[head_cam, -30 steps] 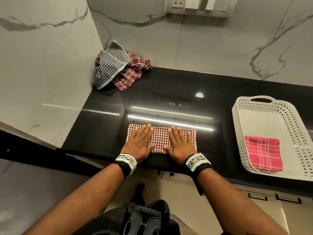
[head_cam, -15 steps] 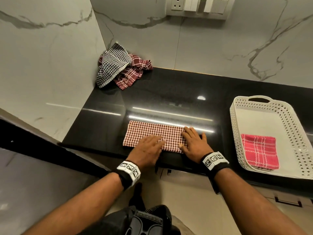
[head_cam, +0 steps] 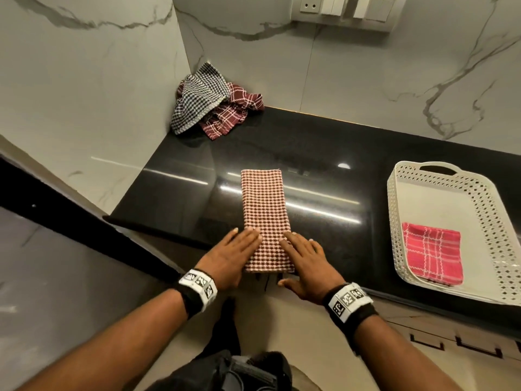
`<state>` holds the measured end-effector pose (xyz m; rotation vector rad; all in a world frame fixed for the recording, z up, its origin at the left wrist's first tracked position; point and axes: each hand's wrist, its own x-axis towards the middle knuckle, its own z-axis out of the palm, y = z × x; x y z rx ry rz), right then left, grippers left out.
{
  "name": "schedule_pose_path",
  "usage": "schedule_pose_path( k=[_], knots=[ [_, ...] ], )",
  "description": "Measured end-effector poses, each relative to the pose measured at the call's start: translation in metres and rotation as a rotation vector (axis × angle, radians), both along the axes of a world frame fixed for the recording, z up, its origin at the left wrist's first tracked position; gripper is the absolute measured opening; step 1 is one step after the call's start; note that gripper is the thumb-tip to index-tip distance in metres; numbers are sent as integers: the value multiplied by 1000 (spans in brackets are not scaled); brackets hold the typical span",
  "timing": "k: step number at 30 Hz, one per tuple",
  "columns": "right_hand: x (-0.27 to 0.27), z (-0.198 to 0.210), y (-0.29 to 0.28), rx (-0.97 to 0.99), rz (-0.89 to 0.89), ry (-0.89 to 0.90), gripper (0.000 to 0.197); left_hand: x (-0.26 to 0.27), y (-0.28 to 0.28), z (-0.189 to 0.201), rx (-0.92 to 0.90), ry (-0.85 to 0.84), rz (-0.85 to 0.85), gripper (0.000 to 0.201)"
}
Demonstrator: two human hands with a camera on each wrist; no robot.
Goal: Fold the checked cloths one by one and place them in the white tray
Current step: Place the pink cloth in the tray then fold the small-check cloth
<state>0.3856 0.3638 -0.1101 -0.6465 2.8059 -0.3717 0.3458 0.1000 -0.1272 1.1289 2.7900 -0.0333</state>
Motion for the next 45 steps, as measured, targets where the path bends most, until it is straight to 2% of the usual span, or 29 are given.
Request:
schedule_pose_path(
  k=[2, 5, 8, 10, 12, 13, 14, 16, 18, 26, 30, 32, 33, 35, 36, 38, 40, 45],
  knots=[
    [-9, -8, 4, 98, 61, -58, 100, 15, 0, -15, 15, 41, 40, 91],
    [-5, -19, 3, 86, 33, -1, 88, 19, 6, -22, 150, 61, 117, 82],
    [4, -26, -6, -125, -67, 162, 54, 16, -2, -23, 335, -14, 116, 80],
    [4, -20, -15, -304, -195, 134, 30, 12, -9, -15, 499, -114, 177, 72],
    [-3, -13, -23, -475, -322, 36, 15, 5, -10, -4, 666, -209, 335, 44],
    [-8, -9, -27, -554, -382, 4, 15, -1, -8, 1, 722, -230, 443, 22],
    [-14, -6, -32, -618, -450, -35, 18, -9, -6, 6, 755, -269, 531, 8],
    [-26, -4, -38, -641, -579, -85, 23, -25, 0, 11, 716, -322, 638, 27],
    [-38, -4, -43, -530, -666, -87, 27, -41, 6, 16, 626, -351, 701, 32],
    [-66, 7, -58, -212, -774, -136, 32, -79, 19, 23, 409, -412, 762, 34],
    [-69, 9, -62, -220, -851, -146, 29, -85, 23, 28, 340, -338, 759, 35],
    [-64, 8, -66, -269, -869, -52, 25, -76, 23, 27, 415, -203, 708, 29],
    [-60, 8, -69, -242, -823, 65, 26, -71, 22, 25, 477, -80, 599, 28],
    [-52, 8, -76, -115, -616, 216, 41, -63, 20, 13, 481, 98, 259, 37],
    [-47, 7, -78, -60, -497, 202, 53, -62, 17, 3, 419, 134, 101, 46],
    [-43, 1, -76, 40, -331, 65, 72, -66, 7, -12, 254, 122, -50, 63],
    [-43, -7, -68, 121, -269, -49, 85, -72, -2, -18, 139, 51, -64, 76],
    [-33, -7, -64, 182, -193, -116, 110, -66, -12, -9, 39, -28, -134, 98]
  ],
)
